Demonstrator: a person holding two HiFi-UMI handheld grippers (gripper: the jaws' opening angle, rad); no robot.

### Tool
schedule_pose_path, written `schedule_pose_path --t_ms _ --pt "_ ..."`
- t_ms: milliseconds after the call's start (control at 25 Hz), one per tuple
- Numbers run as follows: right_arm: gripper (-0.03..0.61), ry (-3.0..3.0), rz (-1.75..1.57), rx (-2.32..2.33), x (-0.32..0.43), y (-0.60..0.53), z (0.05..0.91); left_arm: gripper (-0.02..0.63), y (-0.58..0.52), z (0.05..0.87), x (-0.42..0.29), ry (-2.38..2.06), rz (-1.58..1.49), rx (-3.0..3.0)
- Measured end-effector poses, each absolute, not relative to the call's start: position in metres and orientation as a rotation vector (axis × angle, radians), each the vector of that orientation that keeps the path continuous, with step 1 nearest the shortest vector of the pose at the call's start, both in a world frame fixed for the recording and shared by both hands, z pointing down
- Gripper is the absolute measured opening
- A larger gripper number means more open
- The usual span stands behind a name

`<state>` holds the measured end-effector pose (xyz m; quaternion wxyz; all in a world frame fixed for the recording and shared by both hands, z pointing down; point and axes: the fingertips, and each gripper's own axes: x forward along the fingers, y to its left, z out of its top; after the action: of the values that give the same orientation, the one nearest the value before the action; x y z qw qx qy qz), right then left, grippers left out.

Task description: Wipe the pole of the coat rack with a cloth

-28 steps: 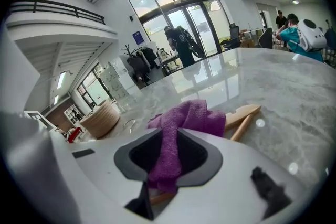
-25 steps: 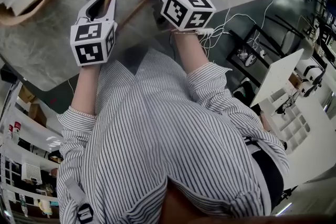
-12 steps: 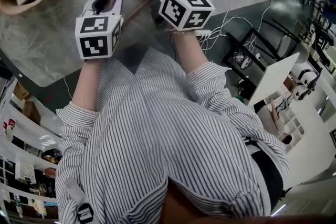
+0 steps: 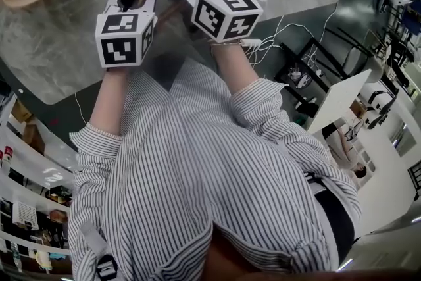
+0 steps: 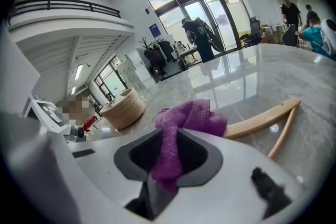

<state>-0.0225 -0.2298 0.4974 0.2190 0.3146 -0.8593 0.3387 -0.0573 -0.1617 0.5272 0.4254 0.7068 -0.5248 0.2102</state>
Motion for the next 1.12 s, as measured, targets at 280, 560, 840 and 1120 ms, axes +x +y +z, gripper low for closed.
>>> schedule_pose_path --t_ms 280,560,840,1120 --pt "0.091 -2.371 0.914 0.846 -0.021 -0.228 0.498 0.103 -0.161 0.525 -0.054 -1.295 0.488 1.756" --pt "0.091 -2.371 0.891 0.830 -0.020 -0.228 0.500 0.120 -0.155 0.507 -0.067 -1.389 0.430 1.731" --pt "0.091 -2.372 0.852 0.816 -0.018 -0.230 0.499 0.121 -0.107 0.508 -0.082 -1.420 0.482 1.668" --pt "0.092 -2.366 0.826 0.804 -0.019 -0.231 0.500 0.121 -0.054 0.510 -0.093 -1.461 0.529 1.590"
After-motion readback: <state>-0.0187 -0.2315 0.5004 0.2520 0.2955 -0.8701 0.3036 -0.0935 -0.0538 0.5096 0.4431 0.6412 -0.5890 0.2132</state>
